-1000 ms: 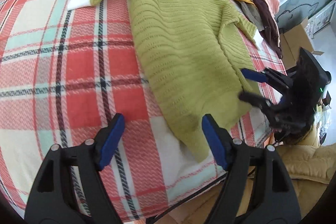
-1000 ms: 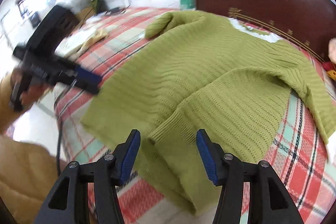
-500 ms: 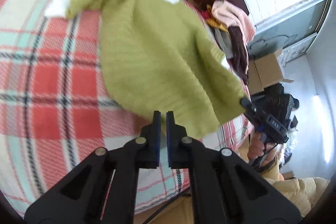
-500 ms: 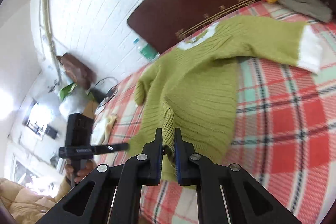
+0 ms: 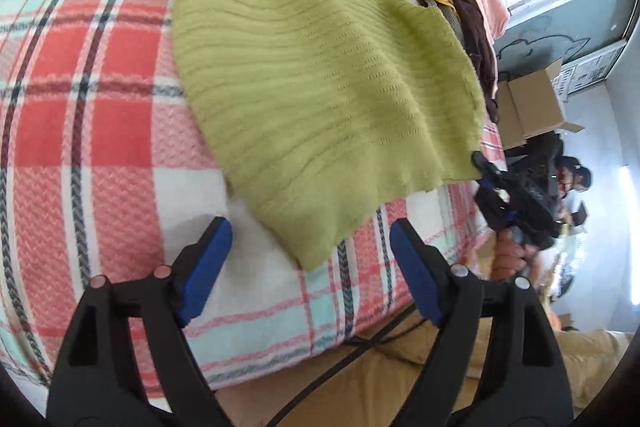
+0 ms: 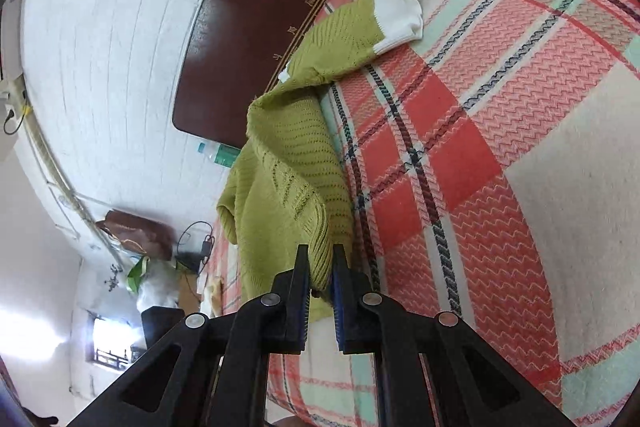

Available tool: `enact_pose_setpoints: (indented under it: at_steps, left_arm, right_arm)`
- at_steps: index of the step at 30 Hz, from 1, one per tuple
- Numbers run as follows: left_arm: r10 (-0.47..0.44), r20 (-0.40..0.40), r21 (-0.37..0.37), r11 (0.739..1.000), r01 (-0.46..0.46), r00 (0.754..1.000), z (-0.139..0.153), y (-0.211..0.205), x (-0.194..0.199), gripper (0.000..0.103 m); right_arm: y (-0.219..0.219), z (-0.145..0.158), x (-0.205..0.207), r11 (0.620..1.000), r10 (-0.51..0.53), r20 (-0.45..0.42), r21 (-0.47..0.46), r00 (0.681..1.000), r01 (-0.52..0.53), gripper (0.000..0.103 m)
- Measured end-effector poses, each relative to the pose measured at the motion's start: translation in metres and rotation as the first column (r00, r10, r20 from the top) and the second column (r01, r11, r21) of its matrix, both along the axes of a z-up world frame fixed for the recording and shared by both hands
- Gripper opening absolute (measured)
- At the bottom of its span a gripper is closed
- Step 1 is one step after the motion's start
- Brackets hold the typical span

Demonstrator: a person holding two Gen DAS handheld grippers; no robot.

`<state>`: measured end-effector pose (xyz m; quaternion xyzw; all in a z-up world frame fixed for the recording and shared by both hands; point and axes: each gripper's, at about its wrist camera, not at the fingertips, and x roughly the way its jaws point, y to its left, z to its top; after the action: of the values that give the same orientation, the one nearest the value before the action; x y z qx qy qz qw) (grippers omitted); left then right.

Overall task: Fold clothes
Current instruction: 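Grasp the sweater hem with both grippers and pull it straight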

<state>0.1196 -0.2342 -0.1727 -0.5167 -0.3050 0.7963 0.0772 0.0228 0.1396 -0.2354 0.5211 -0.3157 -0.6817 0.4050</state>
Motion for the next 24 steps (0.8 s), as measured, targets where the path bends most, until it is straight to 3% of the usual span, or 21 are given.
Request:
enact_pose_setpoints:
  at_steps: [1,2,3,5,7,10,13,17,20,21,23,24]
  left_arm:
    - [0.001,-0.004,0.007,1.0,-0.001,1.0,0.0,0.004,-0.003,0.078]
    - [-0.004,0.001,0.048,0.999,0.004,1.0,-0.002,0.006,-0.007,0.05]
    - [-0.007,0.013,0.075,0.997,0.006,1.0,-0.006,0.009,-0.011,0.008]
    - [0.001,0.048,0.084,0.996,-0.005,0.999,-0.015,0.015,-0.017,0.008]
    - [0.033,0.029,0.121,0.992,-0.037,0.999,-0.012,0.009,-0.015,0.008]
    - [0.112,-0.028,0.201,0.974,-0.105,0.993,0.01,-0.019,-0.002,0.008]
    - [0.196,-0.094,0.227,0.959,-0.171,0.976,0.043,-0.051,0.02,0.008]
    - [0.209,-0.13,0.19,0.965,-0.182,0.969,0.068,-0.072,0.043,0.007]
    - [0.154,-0.1,0.147,0.979,-0.139,0.983,0.065,-0.073,0.047,0.008]
    - [0.124,-0.069,0.098,0.988,-0.117,0.99,0.057,-0.068,0.041,0.009]
    - [0.113,-0.01,0.002,0.994,-0.113,0.993,0.041,-0.06,0.032,0.011]
    - [0.117,0.017,-0.035,0.993,-0.116,0.993,0.033,-0.059,0.032,0.02]
  right_arm:
    - [-0.003,0.002,0.001,1.0,0.011,-0.007,-0.009,1.0,-0.011,0.009]
    - [-0.006,0.002,0.004,1.0,0.021,-0.011,-0.016,1.0,-0.021,0.009]
    - [-0.009,0.002,0.006,0.999,0.03,-0.015,-0.024,0.999,-0.03,0.009]
    - [-0.013,0.004,0.009,0.998,0.046,-0.024,-0.033,0.999,-0.047,0.009]
    - [-0.015,0.005,0.014,0.997,0.059,-0.031,-0.039,0.998,-0.061,0.009]
    - [-0.01,0.013,0.021,0.997,0.066,-0.06,-0.042,0.996,-0.068,0.009]
    - [-0.002,0.026,0.027,0.993,0.072,-0.078,-0.086,0.994,-0.079,0.006]
    - [0.005,0.055,0.041,0.985,0.116,-0.16,-0.107,0.98,-0.134,0.006]
    - [0.001,0.059,0.045,0.987,0.159,-0.186,0.017,0.97,-0.159,0.009]
    - [0.0,0.055,0.044,0.986,0.165,-0.185,0.069,0.969,-0.155,0.013]
    - [-0.003,0.043,0.039,0.978,0.151,-0.167,0.167,0.974,-0.123,0.038]
    - [-0.005,0.037,0.037,0.97,0.147,-0.164,0.219,0.976,-0.109,0.055]
